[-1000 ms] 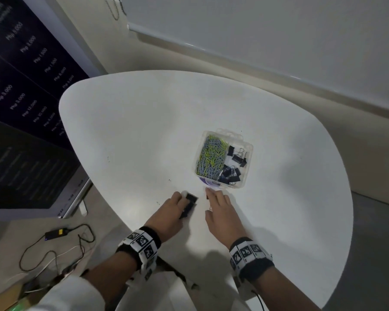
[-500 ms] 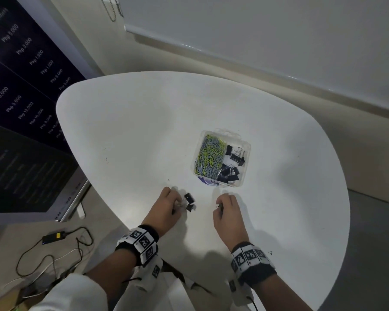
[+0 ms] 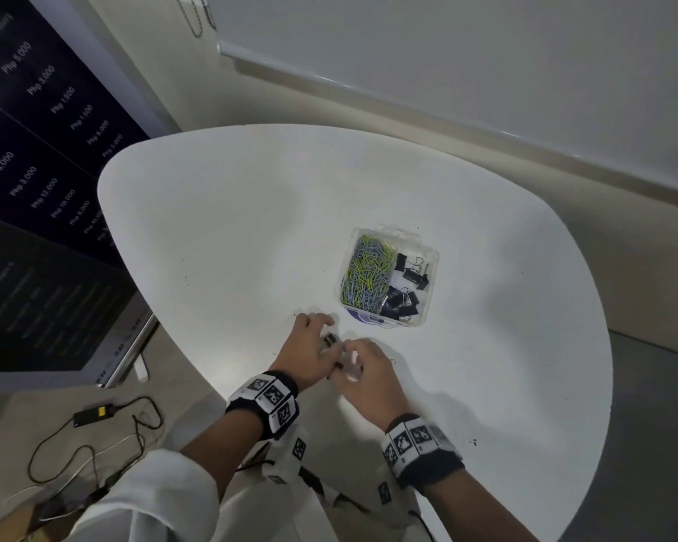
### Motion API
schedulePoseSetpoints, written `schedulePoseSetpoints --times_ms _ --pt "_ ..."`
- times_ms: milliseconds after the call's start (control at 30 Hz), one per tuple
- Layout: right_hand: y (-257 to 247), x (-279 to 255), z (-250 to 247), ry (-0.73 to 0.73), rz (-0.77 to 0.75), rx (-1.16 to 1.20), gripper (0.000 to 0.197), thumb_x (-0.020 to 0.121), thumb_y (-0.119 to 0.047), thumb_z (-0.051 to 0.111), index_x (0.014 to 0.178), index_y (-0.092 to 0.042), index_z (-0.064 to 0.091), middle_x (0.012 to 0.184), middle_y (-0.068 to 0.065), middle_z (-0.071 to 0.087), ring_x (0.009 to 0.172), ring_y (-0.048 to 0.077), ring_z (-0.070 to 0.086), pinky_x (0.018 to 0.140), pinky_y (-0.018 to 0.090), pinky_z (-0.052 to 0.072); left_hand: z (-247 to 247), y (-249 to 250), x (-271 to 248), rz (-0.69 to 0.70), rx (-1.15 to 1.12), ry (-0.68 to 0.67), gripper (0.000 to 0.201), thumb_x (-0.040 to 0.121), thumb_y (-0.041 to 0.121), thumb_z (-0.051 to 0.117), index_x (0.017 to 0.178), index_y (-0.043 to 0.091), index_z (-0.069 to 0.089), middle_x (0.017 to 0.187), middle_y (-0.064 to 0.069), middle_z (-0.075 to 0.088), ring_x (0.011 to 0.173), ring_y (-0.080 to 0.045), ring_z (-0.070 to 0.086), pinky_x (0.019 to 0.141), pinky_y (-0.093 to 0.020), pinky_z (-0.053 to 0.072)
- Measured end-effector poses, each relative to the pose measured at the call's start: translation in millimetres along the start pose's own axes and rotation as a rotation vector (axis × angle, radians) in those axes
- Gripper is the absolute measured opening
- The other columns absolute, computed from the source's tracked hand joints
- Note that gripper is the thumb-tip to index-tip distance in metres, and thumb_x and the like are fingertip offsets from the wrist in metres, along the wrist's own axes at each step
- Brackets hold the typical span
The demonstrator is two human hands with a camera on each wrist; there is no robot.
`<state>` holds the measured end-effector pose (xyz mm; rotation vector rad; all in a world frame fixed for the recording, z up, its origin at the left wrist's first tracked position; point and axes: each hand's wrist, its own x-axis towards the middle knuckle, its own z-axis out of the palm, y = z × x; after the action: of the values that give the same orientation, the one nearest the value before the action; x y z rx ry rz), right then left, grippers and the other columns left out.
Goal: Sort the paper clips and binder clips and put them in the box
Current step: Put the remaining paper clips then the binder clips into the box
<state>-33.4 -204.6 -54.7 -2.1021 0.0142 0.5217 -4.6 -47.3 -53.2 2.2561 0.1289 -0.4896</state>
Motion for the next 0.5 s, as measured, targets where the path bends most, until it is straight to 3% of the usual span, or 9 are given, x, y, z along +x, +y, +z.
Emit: schedulePoseSetpoints --times_ms 67,133,233,333,400,500 --pt "6 0 6 -0.029 -0.030 -0.110 0.039 0.073 -0.034 0.073 0.108 -0.025 0.062 0.104 -0.007 0.052 0.096 0.005 0.049 0.084 0.015 0.041 2 -2 5 0.002 0.102 -0.065 0.037 0.083 0.022 0.067 0.117 0.016 0.053 0.109 -0.003 0.042 0.089 -0.019 0.051 0.079 -0.023 0.040" --pt "11 -1 7 -0.023 -0.068 -0.146 0.033 0.079 -0.025 0.072 0.110 -0.022 0.061 0.108 -0.006 0.049 0.097 0.007 0.051 0.087 0.017 0.042 2 -6 8 0.032 0.144 -0.066 0.027 0.081 0.017 0.067 0.104 0.013 0.054 0.103 -0.004 0.044 0.090 -0.025 0.051 0.078 -0.028 0.042" --pt "17 -7 5 -0.002 -0.069 -0.165 0.023 0.082 -0.023 0.072 0.101 -0.017 0.060 0.104 -0.006 0.046 0.085 0.004 0.050 0.079 0.012 0.040 1 -10 7 0.074 0.196 -0.052 0.021 0.082 0.011 0.065 0.098 0.010 0.051 0.101 -0.006 0.044 0.088 -0.025 0.047 0.079 -0.033 0.042" --pt "24 -13 2 0.019 -0.044 -0.184 0.023 0.074 -0.030 0.070 0.090 -0.019 0.057 0.095 -0.010 0.045 0.080 0.005 0.048 0.074 0.013 0.038 1 -11 4 0.114 0.206 -0.026 0.021 0.078 0.006 0.059 0.095 0.009 0.049 0.096 -0.005 0.041 0.081 -0.026 0.045 0.075 -0.036 0.042" --pt "25 -18 -6 0.033 -0.013 -0.114 0.022 0.070 -0.028 0.071 0.085 -0.020 0.056 0.088 -0.011 0.049 0.080 0.007 0.050 0.072 0.014 0.039 1 -13 2 0.111 0.210 -0.026 0.023 0.075 0.014 0.057 0.097 0.009 0.049 0.095 -0.005 0.043 0.078 -0.027 0.046 0.072 -0.037 0.043" --pt "25 -24 -22 0.065 0.103 0.130 0.023 0.073 -0.014 0.076 0.088 -0.016 0.059 0.085 0.000 0.061 0.073 0.005 0.056 0.066 0.009 0.041 2 -12 0 0.071 0.154 -0.006 0.034 0.077 0.039 0.046 0.096 0.011 0.054 0.096 -0.003 0.044 0.082 -0.023 0.048 0.077 -0.031 0.044"
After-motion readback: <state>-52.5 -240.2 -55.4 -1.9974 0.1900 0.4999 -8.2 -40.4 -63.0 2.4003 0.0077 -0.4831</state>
